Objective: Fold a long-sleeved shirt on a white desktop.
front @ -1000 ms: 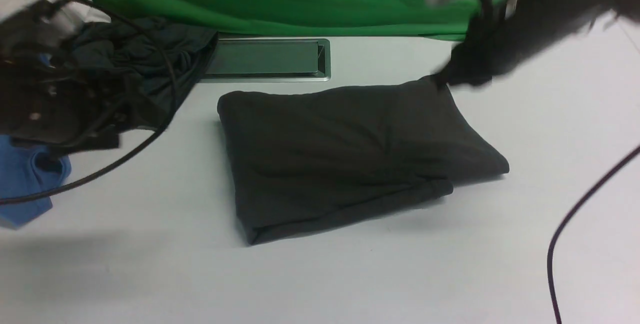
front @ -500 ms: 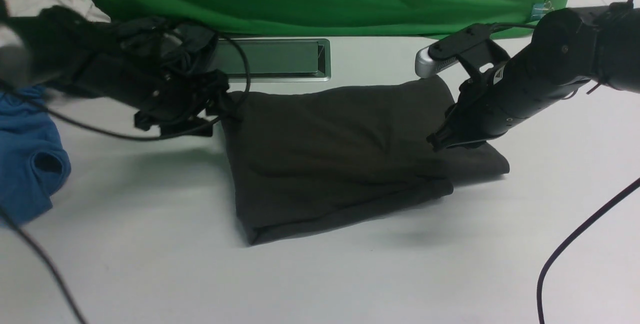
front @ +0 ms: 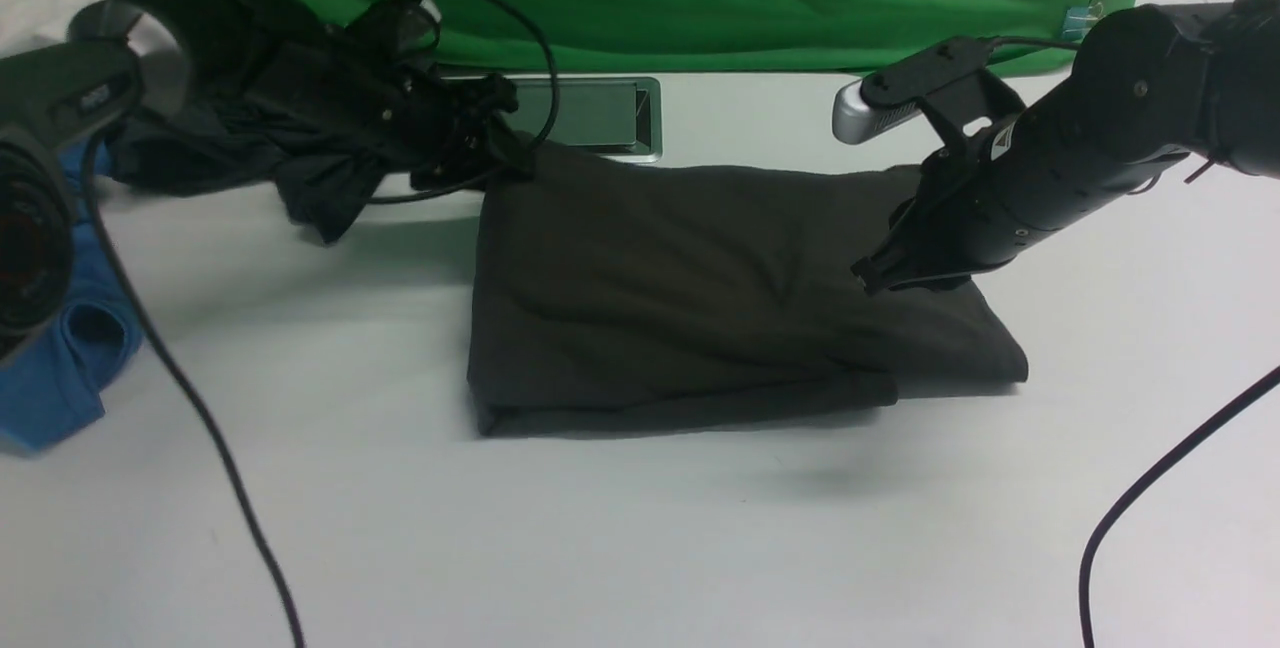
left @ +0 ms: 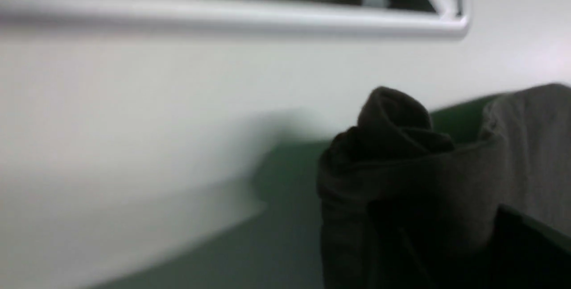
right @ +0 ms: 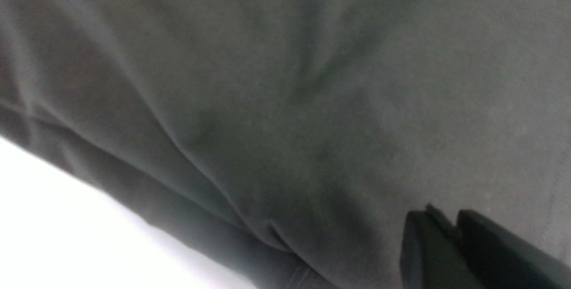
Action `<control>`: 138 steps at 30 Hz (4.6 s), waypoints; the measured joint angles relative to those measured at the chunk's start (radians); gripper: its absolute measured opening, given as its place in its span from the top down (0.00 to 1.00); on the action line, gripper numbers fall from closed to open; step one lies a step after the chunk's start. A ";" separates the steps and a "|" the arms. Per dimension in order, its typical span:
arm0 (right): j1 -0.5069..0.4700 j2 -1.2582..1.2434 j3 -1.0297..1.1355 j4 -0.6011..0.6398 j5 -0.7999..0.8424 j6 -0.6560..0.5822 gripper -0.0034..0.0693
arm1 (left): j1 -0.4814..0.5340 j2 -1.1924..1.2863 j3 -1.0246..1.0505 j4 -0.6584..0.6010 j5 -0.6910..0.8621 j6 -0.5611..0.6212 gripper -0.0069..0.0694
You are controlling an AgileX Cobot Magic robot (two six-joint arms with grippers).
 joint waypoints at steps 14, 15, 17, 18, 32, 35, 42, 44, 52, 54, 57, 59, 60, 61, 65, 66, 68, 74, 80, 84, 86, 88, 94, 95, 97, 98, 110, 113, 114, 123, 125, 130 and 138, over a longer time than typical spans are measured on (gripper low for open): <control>-0.032 -0.146 0.000 0.008 -0.018 0.100 0.76 | -0.006 -0.006 -0.120 0.353 0.211 -0.236 0.30; -0.035 -0.155 0.000 0.008 -0.018 0.105 0.76 | -0.006 -0.010 -0.120 0.355 0.217 -0.239 0.29; -0.054 -0.209 0.000 0.006 -0.009 0.118 0.71 | -0.006 -0.032 -0.120 0.373 0.243 -0.265 0.15; -0.066 -0.251 0.000 0.004 0.007 0.130 0.68 | -0.006 -0.057 -0.120 0.401 0.260 -0.294 0.08; -0.085 -0.878 0.191 -0.051 -0.044 0.204 0.60 | -0.005 -0.538 0.010 0.278 0.319 -0.219 0.00; -0.085 -1.043 0.321 -0.088 -0.108 0.172 0.67 | -0.005 -0.696 0.124 0.282 0.319 -0.199 0.00; -0.081 -1.390 0.622 -0.101 -0.125 0.181 0.92 | -0.005 -1.158 0.535 0.284 0.321 -0.166 0.15; -0.069 -1.446 0.670 -0.101 -0.120 0.185 0.93 | -0.005 -1.260 0.630 0.284 0.322 -0.166 0.21; 0.007 -1.609 0.737 -0.105 -0.146 0.190 0.92 | -0.005 -1.770 1.039 0.305 0.340 -0.220 0.75; 0.008 -1.612 0.737 -0.107 -0.149 0.190 0.92 | -0.005 -1.834 1.072 0.307 0.341 -0.231 0.84; 0.008 -1.612 0.737 -0.107 -0.149 0.190 0.91 | -0.005 -1.905 1.083 0.307 0.340 -0.233 0.89; 0.008 -1.612 0.737 -0.107 -0.150 0.191 0.90 | -0.005 -1.943 1.083 0.305 0.338 -0.233 0.89; 0.008 -1.612 0.737 -0.107 -0.150 0.192 0.90 | -0.005 -1.954 1.083 0.305 0.337 -0.233 0.89; 0.008 -1.612 0.737 -0.107 -0.150 0.193 0.89 | -0.005 -1.970 1.083 0.304 0.337 -0.233 0.89; 0.008 -1.612 0.737 -0.107 -0.150 0.194 0.87 | -0.005 -1.989 1.083 0.303 0.337 -0.233 0.89; 0.008 -1.612 0.737 -0.107 -0.150 0.195 0.87 | -0.005 -1.989 1.083 0.303 0.337 -0.233 0.89; 0.008 -1.612 0.737 -0.107 -0.150 0.199 0.86 | -0.005 -1.989 1.083 0.303 0.337 -0.233 0.89; 0.008 -1.612 0.737 -0.107 -0.150 0.207 0.85 | -0.005 -1.989 1.083 0.303 0.337 -0.233 0.89; 0.008 -1.612 0.737 -0.107 -0.150 0.207 0.84 | -0.005 -1.990 1.084 0.345 0.334 -0.142 0.89; 0.008 -1.613 0.737 -0.107 -0.152 0.207 0.83 | -0.005 -1.991 1.084 0.350 0.267 -0.119 0.89; 0.008 -1.613 0.737 -0.107 -0.152 0.207 0.83 | -0.005 -1.991 1.087 0.360 0.237 -0.110 0.89; 0.008 -1.613 0.737 -0.107 -0.152 0.207 0.82 | -0.005 -1.992 1.101 0.387 0.158 -0.100 0.89; 0.008 -1.613 0.737 -0.107 -0.153 0.208 0.79 | 0.008 -2.019 1.244 0.620 -0.155 -0.296 0.89; 0.008 -1.613 0.737 -0.107 -0.153 0.208 0.79 | 0.012 -2.031 1.276 0.670 -0.195 -0.360 0.89; 0.008 -1.613 0.737 -0.107 -0.153 0.208 0.78 | 0.019 -2.065 1.363 0.775 -0.295 -0.450 0.89; 0.008 -1.613 0.737 -0.108 -0.153 0.208 0.78 | 0.020 -2.084 1.410 0.812 -0.344 -0.463 0.89; 0.008 -1.613 0.737 -0.108 -0.153 0.208 0.77 | 0.020 -2.284 1.873 0.848 -0.619 -0.359 0.89; 0.008 -1.613 0.737 -0.108 -0.154 0.208 0.76 | 0.020 -2.294 1.874 0.822 -0.656 -0.355 0.89; 0.008 -1.613 0.737 -0.108 -0.153 0.208 0.76 | 0.020 -2.297 1.874 0.799 -0.666 -0.355 0.89; 0.008 -1.613 0.737 -0.108 -0.153 0.208 0.72 | 0.020 -2.299 1.874 0.751 -0.626 -0.364 0.89; 0.008 -1.613 0.737 -0.108 -0.153 0.208 0.72 | 0.020 -2.299 1.874 0.750 -0.621 -0.384 0.89; 0.008 -1.613 0.737 -0.108 -0.153 0.208 0.71 | 0.020 -2.299 1.874 0.748 -0.620 -0.397 0.89; 0.008 -1.613 0.737 -0.108 -0.153 0.208 0.69 | 0.020 -2.299 1.874 0.748 -0.637 -0.396 0.89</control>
